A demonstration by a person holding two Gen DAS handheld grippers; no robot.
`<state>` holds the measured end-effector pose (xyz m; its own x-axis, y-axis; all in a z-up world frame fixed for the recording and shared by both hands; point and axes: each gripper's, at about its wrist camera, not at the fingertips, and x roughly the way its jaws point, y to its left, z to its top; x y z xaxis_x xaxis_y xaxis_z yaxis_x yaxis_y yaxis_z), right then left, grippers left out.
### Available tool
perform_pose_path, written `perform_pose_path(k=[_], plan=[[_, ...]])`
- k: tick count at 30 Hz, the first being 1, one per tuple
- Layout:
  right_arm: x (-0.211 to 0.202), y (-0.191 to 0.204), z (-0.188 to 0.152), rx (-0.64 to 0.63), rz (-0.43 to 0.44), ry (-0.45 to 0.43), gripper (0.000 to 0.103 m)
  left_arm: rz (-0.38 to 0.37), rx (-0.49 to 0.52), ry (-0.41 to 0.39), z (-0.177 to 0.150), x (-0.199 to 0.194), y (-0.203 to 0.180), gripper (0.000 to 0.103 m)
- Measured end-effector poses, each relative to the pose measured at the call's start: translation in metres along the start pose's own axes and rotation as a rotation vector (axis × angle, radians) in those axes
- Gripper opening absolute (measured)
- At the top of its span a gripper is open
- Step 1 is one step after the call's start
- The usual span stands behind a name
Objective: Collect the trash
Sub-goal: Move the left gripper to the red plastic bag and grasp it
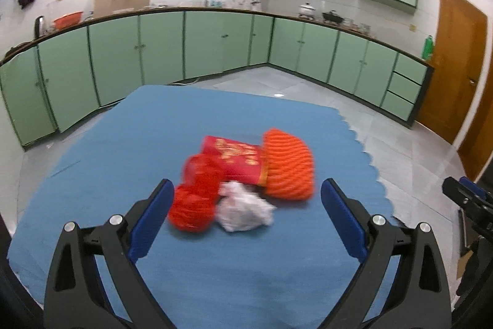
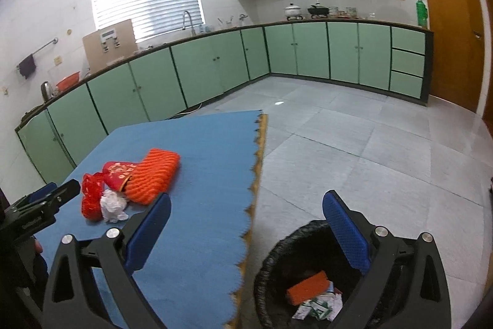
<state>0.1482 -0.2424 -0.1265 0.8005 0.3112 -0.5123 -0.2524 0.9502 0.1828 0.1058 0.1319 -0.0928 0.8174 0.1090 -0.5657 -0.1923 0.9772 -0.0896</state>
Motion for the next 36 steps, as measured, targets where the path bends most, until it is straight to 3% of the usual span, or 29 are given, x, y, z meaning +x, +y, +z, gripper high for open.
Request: perform_pose_path(k=[8,20,22,26,28,29,31,36], plan=[[0.033,0.034,0.000,-0.018,0.031,0.009,0.097,0.067,-0.040,0.033,0.001,0.023,0.040,0.093],[0.066,0.064,-0.004,-0.049,0.049,0.053,0.097,0.078,-0.059,0.105,-0.004,0.056,0.058,0.092],[0.069,0.066,-0.004,-0.053,0.048,0.057,0.097,0.067,-0.065,0.120,-0.005,0.061,0.059,0.080],[0.073,0.070,-0.005,-0.069,0.050,0.065,0.097,0.036,-0.072,0.146,-0.007,0.067,0.061,0.068],[0.075,0.073,-0.004,-0.078,0.054,0.070,0.097,0.020,-0.078,0.153,-0.008,0.069,0.063,0.050],[0.077,0.075,-0.004,-0.084,0.057,0.074,0.097,0.011,-0.082,0.158,-0.008,0.070,0.064,0.046],[0.079,0.079,-0.004,-0.094,0.063,0.078,0.097,0.005,-0.091,0.153,-0.009,0.069,0.065,0.040],[0.088,0.092,-0.002,-0.105,0.077,0.081,0.097,0.015,-0.118,0.102,-0.002,0.056,0.075,0.036]])
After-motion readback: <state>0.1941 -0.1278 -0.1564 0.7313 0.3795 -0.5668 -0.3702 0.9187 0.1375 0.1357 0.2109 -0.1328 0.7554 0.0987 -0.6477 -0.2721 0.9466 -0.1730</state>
